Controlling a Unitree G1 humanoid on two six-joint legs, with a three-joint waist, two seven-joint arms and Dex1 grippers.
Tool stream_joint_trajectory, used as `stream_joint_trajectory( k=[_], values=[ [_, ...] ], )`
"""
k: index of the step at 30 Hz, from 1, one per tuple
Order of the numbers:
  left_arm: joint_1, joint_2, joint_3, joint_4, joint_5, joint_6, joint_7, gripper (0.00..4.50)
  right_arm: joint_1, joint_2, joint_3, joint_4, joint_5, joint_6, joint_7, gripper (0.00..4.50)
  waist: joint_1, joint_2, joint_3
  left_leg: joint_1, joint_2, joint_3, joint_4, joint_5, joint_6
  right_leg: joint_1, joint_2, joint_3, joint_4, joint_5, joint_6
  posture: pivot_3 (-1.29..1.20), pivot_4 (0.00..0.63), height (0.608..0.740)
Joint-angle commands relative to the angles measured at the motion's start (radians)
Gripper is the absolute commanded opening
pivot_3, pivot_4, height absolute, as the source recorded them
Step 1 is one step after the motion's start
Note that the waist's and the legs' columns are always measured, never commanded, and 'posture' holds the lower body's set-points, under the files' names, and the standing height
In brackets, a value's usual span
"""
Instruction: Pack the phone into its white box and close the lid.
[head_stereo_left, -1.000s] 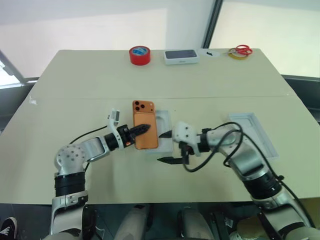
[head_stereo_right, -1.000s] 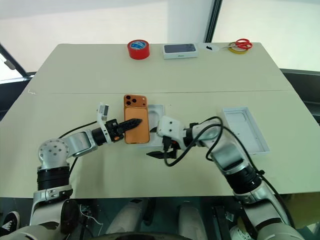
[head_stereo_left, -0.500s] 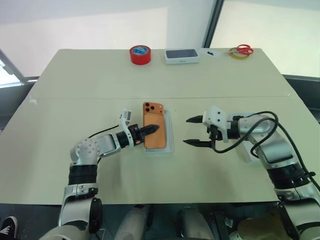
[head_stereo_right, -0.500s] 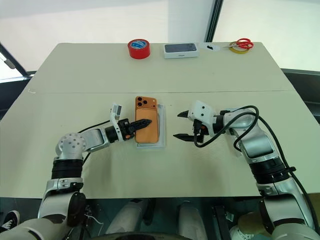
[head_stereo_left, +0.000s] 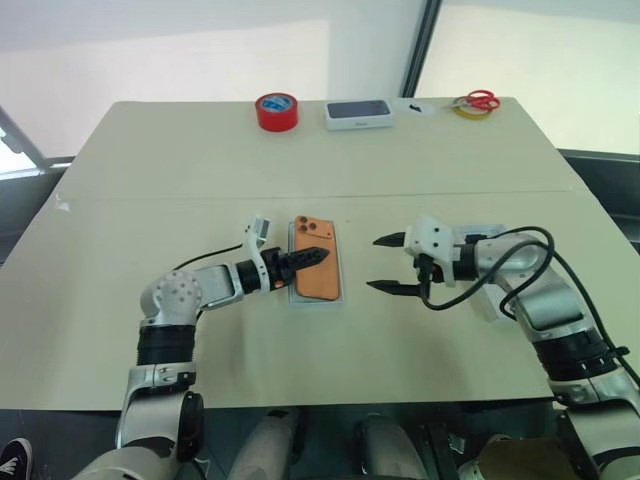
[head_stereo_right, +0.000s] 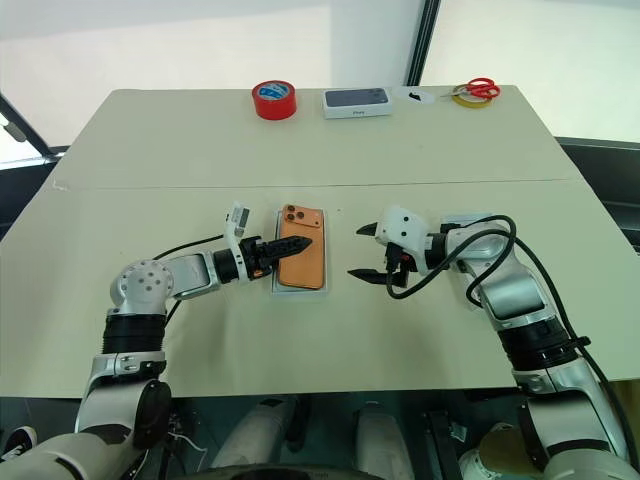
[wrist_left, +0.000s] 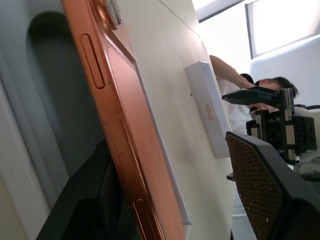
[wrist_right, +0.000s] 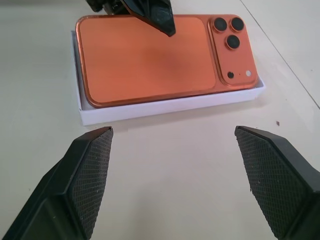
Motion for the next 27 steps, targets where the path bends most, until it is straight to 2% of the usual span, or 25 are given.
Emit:
stream_joint_trajectory(
  k=[1, 6, 10, 14, 17, 20, 21, 22, 23, 25, 26, 27],
  values=[
    [0.026, 0.043, 0.012, -0.066, 0.011, 0.019, 0.007, 3.24, -0.028, 0.016, 0.0, 0.003, 0.0, -0.027, -0.009, 4.09, 0.001, 0.0, 0.0, 0.0, 0.0, 0.0, 0.0, 0.0, 0.0, 0.0, 0.0, 0.0, 0.0, 0.0, 0.0, 0.0, 0.15, 0.74],
    [0.057, 0.055, 0.06, -0.115, -0.023, 0.047, 0.033, 3.24, -0.045, 0.038, -0.001, 0.017, 0.005, -0.011, -0.021, 4.09, 0.005, 0.0, 0.0, 0.0, 0.0, 0.0, 0.0, 0.0, 0.0, 0.0, 0.0, 0.0, 0.0, 0.0, 0.0, 0.0, 0.15, 0.74],
    [0.069, 0.071, 0.056, -0.139, 0.002, 0.033, 0.042, 3.24, -0.046, 0.046, 0.012, 0.023, -0.007, -0.02, -0.026, 4.09, 0.006, 0.0, 0.0, 0.0, 0.0, 0.0, 0.0, 0.0, 0.0, 0.0, 0.0, 0.0, 0.0, 0.0, 0.0, 0.0, 0.15, 0.74],
    [0.084, 0.131, 0.035, -0.174, 0.079, -0.07, 0.013, 3.24, -0.059, 0.054, 0.028, 0.063, -0.054, -0.051, -0.061, 4.09, 0.006, 0.0, 0.0, 0.0, 0.0, 0.0, 0.0, 0.0, 0.0, 0.0, 0.0, 0.0, 0.0, 0.0, 0.0, 0.0, 0.15, 0.74],
    [0.115, 0.213, -0.05, -0.185, 0.213, -0.209, -0.045, 2.38, -0.081, 0.063, 0.043, 0.127, -0.111, -0.076, -0.114, 4.09, 0.001, 0.0, 0.0, 0.0, 0.0, 0.001, 0.0, 0.0, 0.0, -0.001, 0.0, 0.001, 0.0, 0.0, 0.0, 0.0, 0.15, 0.74],
    [0.129, 0.238, -0.109, -0.18, 0.301, -0.317, -0.083, 0.82, -0.099, 0.078, 0.061, 0.179, -0.158, -0.09, -0.158, 3.18, 0.008, 0.001, 0.0, 0.0, 0.0, 0.001, -0.002, 0.0, 0.0, -0.001, 0.0, 0.001, 0.0, 0.0, -0.001, 0.0, 0.15, 0.74],
    [0.128, 0.232, -0.11, -0.171, 0.31, -0.329, -0.084, 0.3, -0.104, 0.081, 0.07, 0.195, -0.179, -0.103, -0.17, 2.68, 0.012, 0.001, 0.0, 0.0, 0.0, 0.001, -0.002, 0.0, 0.0, -0.001, 0.0, 0.001, 0.0, 0.0, -0.001, 0.0, 0.15, 0.74],
    [0.126, 0.23, -0.119, -0.167, 0.322, -0.338, -0.094, 0.0, -0.108, 0.087, 0.077, 0.209, -0.195, -0.116, -0.181, 2.16, 0.015, 0.001, 0.0, 0.0, -0.001, 0.001, -0.002, 0.0, 0.0, -0.001, -0.001, 0.001, 0.0, 0.0, -0.001, 0.0, 0.15, 0.74],
    [0.126, 0.23, -0.125, -0.167, 0.329, -0.343, -0.101, 0.0, -0.11, 0.09, 0.081, 0.216, -0.205, -0.125, -0.188, 1.66, 0.017, 0.001, 0.0, 0.0, -0.001, 0.001, -0.002, 0.0, 0.0, -0.001, -0.001, 0.001, 0.0, 0.0, -0.001, 0.0, 0.15, 0.74],
    [0.139, 0.26, -0.221, -0.164, 0.432, -0.398, -0.115, 0.0, -0.11, 0.11, 0.084, 0.212, -0.197, -0.116, -0.188, 0.49, 0.02, 0.001, 0.0, 0.0, -0.001, 0.001, -0.002, 0.0, 0.0, -0.001, -0.001, 0.001, -0.001, 0.0, 0.0, 0.0, 0.15, 0.74],
    [0.144, 0.258, -0.263, -0.158, 0.466, -0.424, -0.129, 0.0, -0.109, 0.119, 0.092, 0.208, -0.2, -0.121, -0.188, 0.05, 0.021, 0.001, 0.001, 0.0, -0.001, 0.001, -0.002, 0.0, 0.0, -0.001, -0.001, 0.001, -0.001, 0.0, 0.0, 0.0, 0.15, 0.74],
    [0.145, 0.247, -0.288, -0.153, 0.478, -0.428, -0.137, 0.0, -0.107, 0.125, 0.097, 0.204, -0.202, -0.122, -0.188, 0.05, 0.021, 0.001, 0.0, 0.0, -0.001, 0.001, -0.003, 0.0, 0.0, -0.001, -0.001, 0.001, -0.001, 0.0, 0.0, 0.0, 0.15, 0.74]
  ],
)
